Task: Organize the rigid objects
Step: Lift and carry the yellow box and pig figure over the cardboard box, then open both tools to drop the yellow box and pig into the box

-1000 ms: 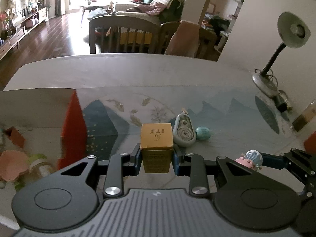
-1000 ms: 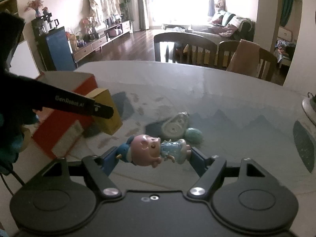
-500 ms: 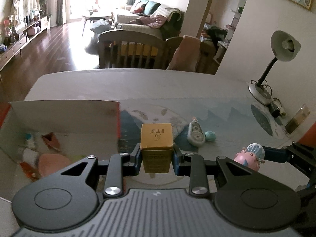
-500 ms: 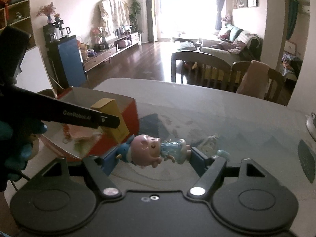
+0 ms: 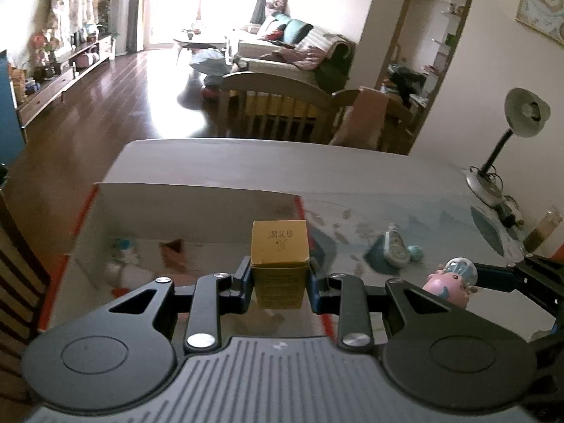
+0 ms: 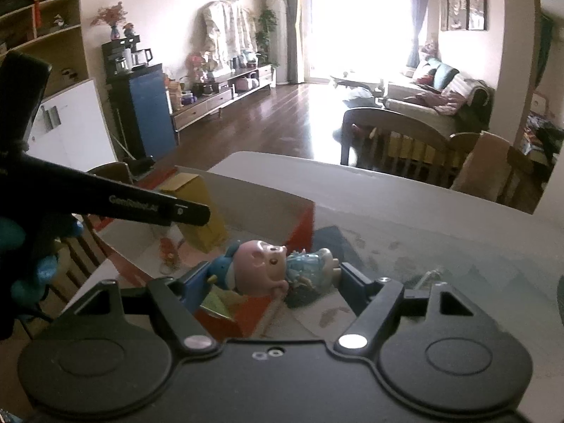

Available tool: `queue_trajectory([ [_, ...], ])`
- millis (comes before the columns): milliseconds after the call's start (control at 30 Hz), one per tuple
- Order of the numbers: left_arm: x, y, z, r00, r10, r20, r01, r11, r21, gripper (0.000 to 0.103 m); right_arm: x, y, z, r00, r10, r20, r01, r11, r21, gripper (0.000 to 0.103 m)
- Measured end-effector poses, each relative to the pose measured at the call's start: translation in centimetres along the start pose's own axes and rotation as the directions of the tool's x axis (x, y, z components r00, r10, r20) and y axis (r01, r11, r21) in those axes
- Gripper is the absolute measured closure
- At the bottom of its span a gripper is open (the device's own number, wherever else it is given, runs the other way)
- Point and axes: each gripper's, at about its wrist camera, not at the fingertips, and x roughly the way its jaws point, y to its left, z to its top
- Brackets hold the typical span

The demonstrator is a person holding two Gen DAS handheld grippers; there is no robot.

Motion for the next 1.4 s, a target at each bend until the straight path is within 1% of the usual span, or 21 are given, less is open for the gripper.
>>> queue_trajectory([
  [233, -1.4, 3.7, -0.3, 0.999, 0.042, 0.008, -0.042, 0.999, -0.015, 0.073, 1.7, 2.6, 0.9, 1.0, 0.021, -0.006, -0.021, 1.0, -0.02, 0.026],
  [433, -1.7, 6.9, -0.8, 0.996, 0.088, -0.004, -0.088, 0.996, -0.035, 0.073, 3.6, 4.2, 1.4, 0.999, 0.025, -0.021, -0.026, 0.999, -0.047, 0.026],
  [633, -0.9, 10.2, -1.5, 0.99, 0.131, -0.045, -0.133, 0.99, -0.047, 0.073, 6.2, 5.5, 1.5, 0.998, 0.023, -0.052, -0.026, 0.998, -0.061, 0.026],
  [833, 1.5, 12.8, -2.0, 0.979, 0.168, -0.113, -0.174, 0.983, -0.05, 0.073, 9.6, 6.0, 1.6, 0.996, 0.009, -0.086, -0.015, 0.998, -0.067, 0.026],
  [933, 2.8, 13.3, -2.1, 0.973, 0.189, -0.133, -0.193, 0.981, -0.023, 0.073, 11.5, 6.1, 1.8, 0.995, -0.003, -0.103, -0.004, 0.998, -0.066, 0.026],
  [1133, 5.0, 13.0, -2.3, 0.965, 0.2, -0.168, -0.194, 0.98, 0.05, 0.073, 15.8, 5.7, 2.1, 0.987, -0.022, -0.157, 0.013, 0.998, -0.056, 0.026],
  [1400, 7.9, 13.6, -2.9, 0.951, 0.207, -0.23, -0.197, 0.978, 0.066, 0.073, 19.8, 5.8, 2.1, 0.977, -0.033, -0.21, 0.017, 0.997, -0.078, 0.027],
])
